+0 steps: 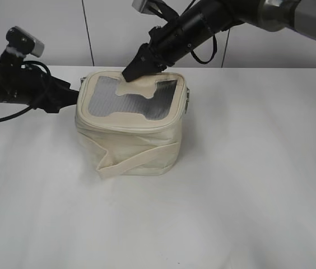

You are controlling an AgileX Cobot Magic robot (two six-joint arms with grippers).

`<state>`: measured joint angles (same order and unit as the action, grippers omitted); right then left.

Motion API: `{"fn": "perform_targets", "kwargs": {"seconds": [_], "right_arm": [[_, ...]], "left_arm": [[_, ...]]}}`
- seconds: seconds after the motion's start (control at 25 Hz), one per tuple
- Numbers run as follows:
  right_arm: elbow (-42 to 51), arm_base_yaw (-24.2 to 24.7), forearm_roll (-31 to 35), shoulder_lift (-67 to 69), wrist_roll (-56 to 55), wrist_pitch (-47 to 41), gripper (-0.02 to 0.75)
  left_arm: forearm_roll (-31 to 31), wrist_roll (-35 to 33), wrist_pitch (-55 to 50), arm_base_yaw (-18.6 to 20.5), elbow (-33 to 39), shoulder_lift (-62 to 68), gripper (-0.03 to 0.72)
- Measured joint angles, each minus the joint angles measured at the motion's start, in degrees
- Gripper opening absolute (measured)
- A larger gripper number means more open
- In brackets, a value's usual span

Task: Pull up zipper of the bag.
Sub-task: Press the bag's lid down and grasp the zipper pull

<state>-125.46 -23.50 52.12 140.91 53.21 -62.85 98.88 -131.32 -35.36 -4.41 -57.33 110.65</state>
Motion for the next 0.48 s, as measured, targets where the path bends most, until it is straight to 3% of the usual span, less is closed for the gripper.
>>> {"fn": "perform_targets", "kwargs": {"seconds": [0.2,0.48], "right_arm": [[0.00,-0.05,0.00,0.00,0.00,0.00,0.052],[0.00,-0.05,-0.05,0.00,-0.06,0.10,0.052]], "left_arm": [[0.42,1.19,-5.11,1.63,-0.10,-0.29,0.417],[0.65,1.06,-1.35,-0.90,-0.21,-0.77,0.414]]}}
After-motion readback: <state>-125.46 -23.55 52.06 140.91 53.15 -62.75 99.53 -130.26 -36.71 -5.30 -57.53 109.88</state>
